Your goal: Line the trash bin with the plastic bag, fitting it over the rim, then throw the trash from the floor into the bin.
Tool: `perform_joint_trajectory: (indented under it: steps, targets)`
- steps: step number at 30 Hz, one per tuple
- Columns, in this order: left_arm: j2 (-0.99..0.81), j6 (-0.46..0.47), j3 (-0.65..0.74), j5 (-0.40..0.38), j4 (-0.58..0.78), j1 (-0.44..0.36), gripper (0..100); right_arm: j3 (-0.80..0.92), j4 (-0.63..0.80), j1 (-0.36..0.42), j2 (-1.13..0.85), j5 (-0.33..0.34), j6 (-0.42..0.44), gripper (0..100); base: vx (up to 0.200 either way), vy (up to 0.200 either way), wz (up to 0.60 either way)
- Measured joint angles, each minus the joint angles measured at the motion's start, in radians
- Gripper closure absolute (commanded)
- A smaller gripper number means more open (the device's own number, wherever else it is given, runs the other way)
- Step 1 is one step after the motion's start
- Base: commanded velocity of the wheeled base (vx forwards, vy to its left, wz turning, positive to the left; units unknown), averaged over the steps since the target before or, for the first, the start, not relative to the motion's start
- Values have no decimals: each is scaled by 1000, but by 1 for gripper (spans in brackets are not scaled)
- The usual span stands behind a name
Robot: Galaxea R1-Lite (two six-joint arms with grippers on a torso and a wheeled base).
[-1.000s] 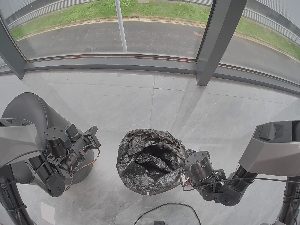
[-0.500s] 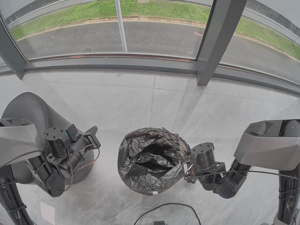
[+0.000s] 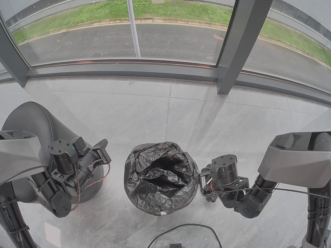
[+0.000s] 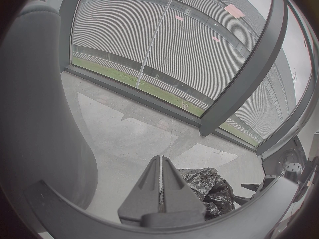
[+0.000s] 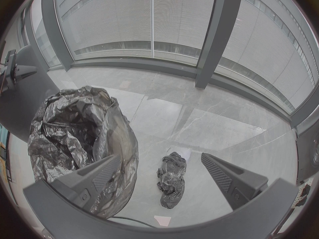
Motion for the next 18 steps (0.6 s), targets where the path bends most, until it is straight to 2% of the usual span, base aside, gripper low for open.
perform_joint_trajectory:
  steps: [8,18]
  targets:
    - [-3,0,1,0,0,-5,100,3,2,-32,-34,3,-3,0,0,0,0]
    - [-5,0,1,0,0,-6,100,-14,-18,-193,43,108,14,0,0,0,0]
